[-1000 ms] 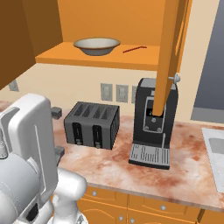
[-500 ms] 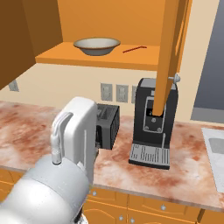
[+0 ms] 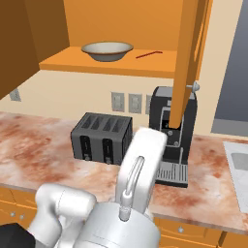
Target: Pick the mug and place it in the sink. Pick the bowl and place it in the open cabinet and then close the cabinet.
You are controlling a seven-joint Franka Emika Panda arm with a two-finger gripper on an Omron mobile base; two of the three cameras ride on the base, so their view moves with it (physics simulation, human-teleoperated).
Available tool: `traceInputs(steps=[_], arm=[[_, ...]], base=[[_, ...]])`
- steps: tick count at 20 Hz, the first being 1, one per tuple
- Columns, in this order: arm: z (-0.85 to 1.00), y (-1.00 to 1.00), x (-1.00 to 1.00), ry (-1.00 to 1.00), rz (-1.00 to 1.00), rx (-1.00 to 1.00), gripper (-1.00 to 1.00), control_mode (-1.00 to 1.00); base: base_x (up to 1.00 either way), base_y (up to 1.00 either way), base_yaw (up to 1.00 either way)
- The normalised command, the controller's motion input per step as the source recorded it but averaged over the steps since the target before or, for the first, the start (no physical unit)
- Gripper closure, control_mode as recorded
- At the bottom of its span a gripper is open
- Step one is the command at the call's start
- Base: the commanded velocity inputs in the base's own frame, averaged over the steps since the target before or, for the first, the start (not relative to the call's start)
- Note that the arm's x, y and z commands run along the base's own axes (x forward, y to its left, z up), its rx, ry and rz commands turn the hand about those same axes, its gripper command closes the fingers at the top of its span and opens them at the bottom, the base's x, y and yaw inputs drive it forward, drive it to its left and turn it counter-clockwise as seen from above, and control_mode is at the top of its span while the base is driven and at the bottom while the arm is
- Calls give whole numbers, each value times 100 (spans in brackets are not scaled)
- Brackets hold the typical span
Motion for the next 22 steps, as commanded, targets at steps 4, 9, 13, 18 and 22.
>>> traceInputs(steps=[4, 9, 13, 18, 22], arm=[[41, -72, -11, -5, 0, 7, -100, -100], [44, -65, 0, 0, 0, 11, -100, -100], [24, -24, 12, 0, 4, 4, -100, -100], [0, -12, 27, -2, 17, 0, -100, -100], [-1, -2, 36, -5, 15, -7, -100, -100]], base=[[0, 0, 0], [0, 0, 0], [0, 0, 0], [0, 0, 0], [0, 0, 0]])
